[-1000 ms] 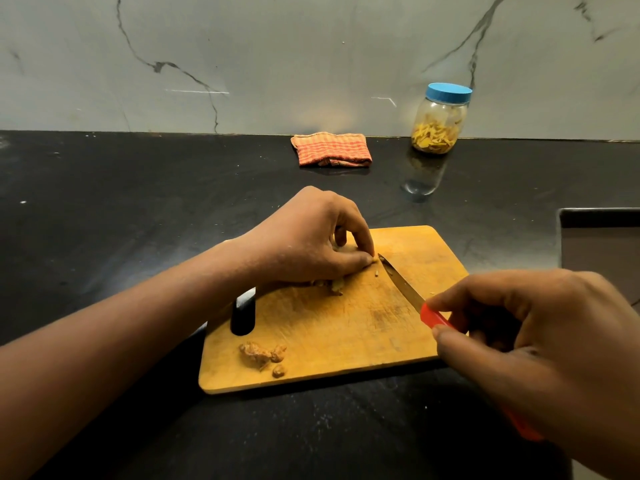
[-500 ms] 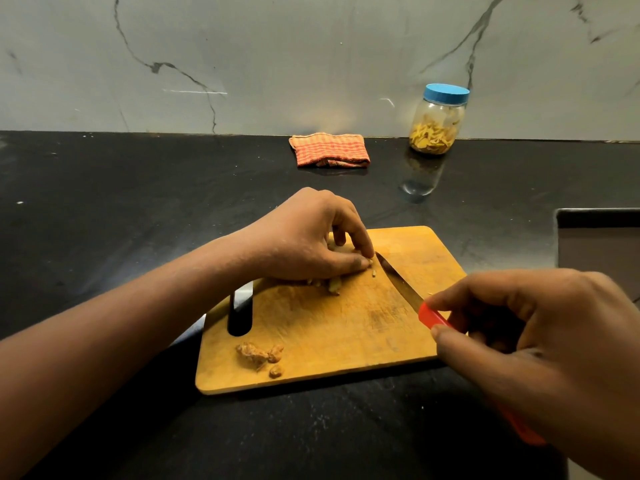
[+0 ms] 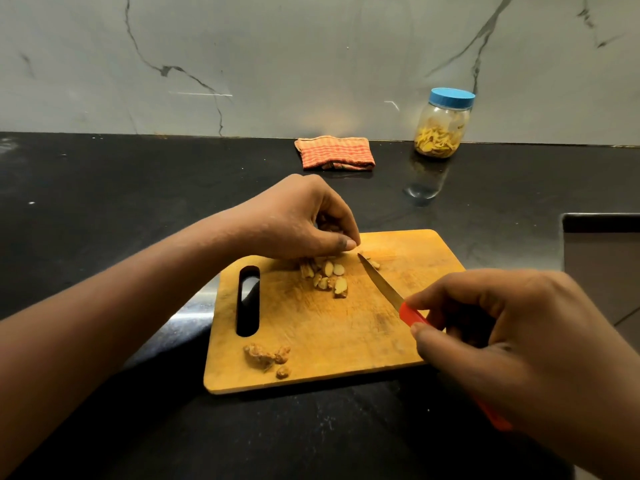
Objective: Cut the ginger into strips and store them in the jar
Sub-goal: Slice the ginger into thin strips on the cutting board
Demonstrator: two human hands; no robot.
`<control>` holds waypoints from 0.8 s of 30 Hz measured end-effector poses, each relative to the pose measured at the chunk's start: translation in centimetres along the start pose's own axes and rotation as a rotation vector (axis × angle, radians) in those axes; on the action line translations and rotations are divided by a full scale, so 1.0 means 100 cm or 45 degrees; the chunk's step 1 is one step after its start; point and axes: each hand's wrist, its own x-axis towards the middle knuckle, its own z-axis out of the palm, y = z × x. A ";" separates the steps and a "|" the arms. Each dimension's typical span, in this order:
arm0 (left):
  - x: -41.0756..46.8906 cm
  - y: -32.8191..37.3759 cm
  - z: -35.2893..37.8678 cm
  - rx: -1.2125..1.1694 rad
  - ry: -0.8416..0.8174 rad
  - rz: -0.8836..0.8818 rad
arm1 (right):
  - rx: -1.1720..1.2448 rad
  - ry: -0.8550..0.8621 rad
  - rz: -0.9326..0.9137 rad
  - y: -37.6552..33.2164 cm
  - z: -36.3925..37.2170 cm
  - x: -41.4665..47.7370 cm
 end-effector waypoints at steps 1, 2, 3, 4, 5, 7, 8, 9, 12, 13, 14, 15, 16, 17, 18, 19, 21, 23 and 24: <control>-0.001 0.000 -0.002 -0.006 -0.004 -0.004 | 0.008 -0.011 -0.005 -0.001 0.001 0.002; -0.001 -0.001 -0.003 -0.016 -0.011 -0.007 | 0.016 -0.021 -0.007 -0.002 0.003 0.003; -0.001 -0.001 -0.004 -0.024 -0.018 -0.010 | 0.019 -0.024 -0.003 -0.002 0.004 0.003; -0.001 0.000 -0.003 -0.028 -0.021 -0.010 | 0.012 -0.009 0.003 -0.002 0.004 0.003; -0.001 0.000 -0.001 -0.024 -0.017 -0.009 | -0.005 0.028 0.012 0.000 0.003 0.002; -0.001 0.003 0.005 0.002 0.009 0.004 | -0.030 0.113 0.048 0.003 0.000 -0.002; -0.001 0.005 0.008 0.019 0.021 0.019 | -0.034 0.126 0.066 0.005 -0.003 -0.003; 0.000 0.006 0.012 0.051 0.030 0.044 | -0.041 0.121 0.074 0.005 -0.005 -0.005; 0.001 0.010 0.021 0.196 0.036 0.131 | -0.046 0.081 0.075 0.004 -0.007 -0.008; 0.001 0.010 0.023 0.218 0.038 0.151 | -0.055 0.076 0.068 0.003 -0.008 -0.010; 0.001 0.010 0.024 0.229 0.041 0.166 | -0.069 0.073 0.059 0.002 -0.008 -0.011; 0.001 0.011 0.025 0.234 0.045 0.175 | -0.077 0.065 0.054 0.001 -0.009 -0.011; 0.001 0.010 0.025 0.234 0.048 0.176 | -0.075 0.056 0.055 0.001 -0.009 -0.012; 0.001 0.010 0.025 0.229 0.052 0.173 | -0.073 0.048 0.056 0.001 -0.010 -0.013; 0.002 0.010 0.025 0.221 0.056 0.168 | -0.072 0.046 0.056 0.002 -0.011 -0.014; 0.002 0.010 0.025 0.214 0.058 0.164 | -0.070 0.043 0.059 0.003 -0.012 -0.015; 0.003 0.010 0.025 0.200 0.052 0.160 | -0.061 0.017 0.068 0.006 -0.014 -0.014; 0.003 0.010 0.025 0.195 0.043 0.164 | -0.063 -0.031 0.066 0.008 -0.016 -0.013; 0.003 0.009 0.026 0.191 0.045 0.169 | -0.068 -0.048 0.058 0.009 -0.017 -0.012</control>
